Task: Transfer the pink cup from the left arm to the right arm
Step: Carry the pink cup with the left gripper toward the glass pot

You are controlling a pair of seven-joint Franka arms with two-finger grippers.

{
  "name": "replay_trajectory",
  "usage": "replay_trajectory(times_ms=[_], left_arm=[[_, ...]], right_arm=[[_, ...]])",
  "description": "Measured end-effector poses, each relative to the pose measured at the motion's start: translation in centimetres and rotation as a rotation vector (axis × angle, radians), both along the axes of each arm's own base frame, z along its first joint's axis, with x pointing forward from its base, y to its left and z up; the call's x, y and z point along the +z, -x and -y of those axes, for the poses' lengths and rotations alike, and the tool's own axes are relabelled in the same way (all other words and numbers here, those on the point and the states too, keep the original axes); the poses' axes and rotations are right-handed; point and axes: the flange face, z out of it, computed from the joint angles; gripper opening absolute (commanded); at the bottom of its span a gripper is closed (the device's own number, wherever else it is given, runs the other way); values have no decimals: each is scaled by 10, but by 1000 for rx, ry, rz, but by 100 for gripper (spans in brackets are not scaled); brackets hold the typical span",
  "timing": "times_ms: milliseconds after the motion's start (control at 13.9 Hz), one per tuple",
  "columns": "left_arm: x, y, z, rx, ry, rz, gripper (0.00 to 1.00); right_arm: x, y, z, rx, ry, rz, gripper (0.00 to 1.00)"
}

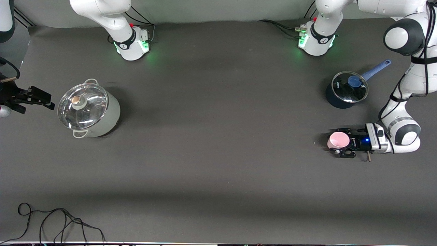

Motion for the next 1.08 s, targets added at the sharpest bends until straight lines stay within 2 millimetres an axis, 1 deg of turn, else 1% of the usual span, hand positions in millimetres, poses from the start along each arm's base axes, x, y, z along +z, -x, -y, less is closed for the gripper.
replay_trajectory(times_ms=[216, 360, 575, 791, 935, 1079], left_arm=[[18, -20, 26, -34, 24, 71, 0], [29, -31, 52, -61, 52, 98, 0], [46, -49, 101, -81, 80, 145, 0], [62, -67, 151, -56, 102, 166, 0], [70, -78, 185, -19, 110, 169, 0], [79, -88, 221, 27, 116, 165, 0]], right_arm=[[0, 0, 0, -16, 0, 1, 100], [3, 1, -1, -95, -1, -4, 100], [16, 7, -3, -272, -10, -15, 100], [32, 11, -1, -553, -45, 3, 100], [37, 16, -2, -721, -50, -13, 100], [38, 20, -4, -802, -53, -49, 100]])
